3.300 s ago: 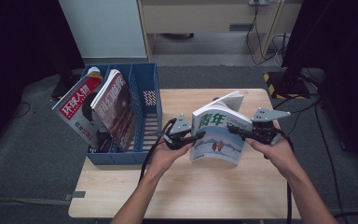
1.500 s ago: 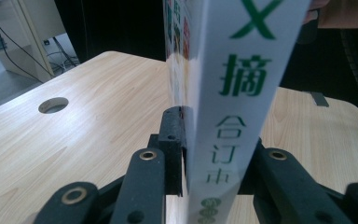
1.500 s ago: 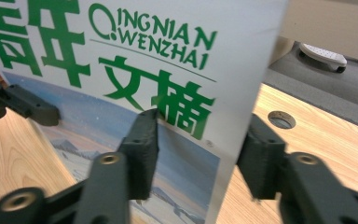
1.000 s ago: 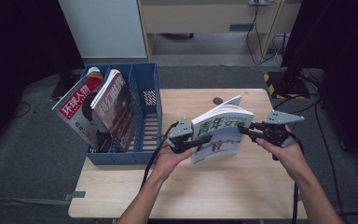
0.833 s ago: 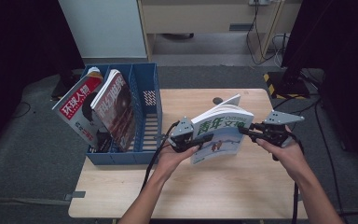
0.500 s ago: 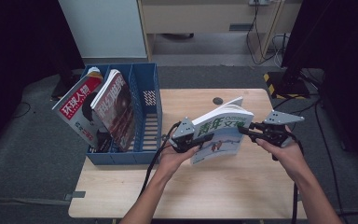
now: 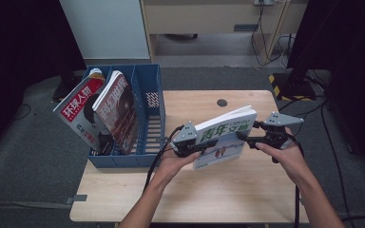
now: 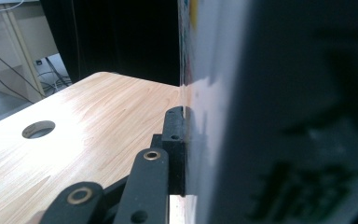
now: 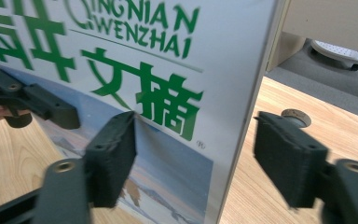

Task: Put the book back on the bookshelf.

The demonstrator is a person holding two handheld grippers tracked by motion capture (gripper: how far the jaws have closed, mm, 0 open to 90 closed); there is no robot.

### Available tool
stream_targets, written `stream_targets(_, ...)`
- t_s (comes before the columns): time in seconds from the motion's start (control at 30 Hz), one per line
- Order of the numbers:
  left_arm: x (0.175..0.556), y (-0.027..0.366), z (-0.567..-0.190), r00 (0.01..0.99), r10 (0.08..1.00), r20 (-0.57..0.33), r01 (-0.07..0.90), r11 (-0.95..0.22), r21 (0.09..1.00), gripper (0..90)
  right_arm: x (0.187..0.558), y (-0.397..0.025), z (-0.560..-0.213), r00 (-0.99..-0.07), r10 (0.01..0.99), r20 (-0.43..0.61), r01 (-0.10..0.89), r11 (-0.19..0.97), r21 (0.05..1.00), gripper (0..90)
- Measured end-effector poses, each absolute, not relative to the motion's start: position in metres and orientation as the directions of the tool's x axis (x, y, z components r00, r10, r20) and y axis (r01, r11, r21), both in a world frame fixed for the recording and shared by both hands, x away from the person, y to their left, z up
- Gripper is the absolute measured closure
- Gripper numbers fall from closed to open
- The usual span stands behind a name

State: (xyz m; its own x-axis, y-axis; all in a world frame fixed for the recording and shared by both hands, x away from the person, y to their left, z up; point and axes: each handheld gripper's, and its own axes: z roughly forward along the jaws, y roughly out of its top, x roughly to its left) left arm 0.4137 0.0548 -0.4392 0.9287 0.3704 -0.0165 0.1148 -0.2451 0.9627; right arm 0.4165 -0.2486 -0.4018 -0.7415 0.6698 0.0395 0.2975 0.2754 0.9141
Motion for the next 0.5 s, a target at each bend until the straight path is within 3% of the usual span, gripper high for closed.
stream_targets(0.17,0.4142,0.0585,-0.4389,0.937,0.348,-0.017,0.109,-0.249,0.962,73.3,0.4188,-0.2469,-0.4038,-0.751,0.658,0.052,0.3,0.269,0.915,21.0)
stream_targets(0.3,0.415,0.0604,-0.439,0.941,0.337,-0.02,0.109,-0.248,0.963,73.4,0.4194,-0.2447,-0.4049,-0.764,0.643,0.051,0.294,0.277,0.915,21.3)
stream_targets(0.5,0.4168,0.0647,-0.4391,0.935,0.354,-0.028,0.12,-0.243,0.963,73.3,0.4166,-0.2446,-0.4034,-0.778,0.628,0.014,0.263,0.306,0.915,43.4)
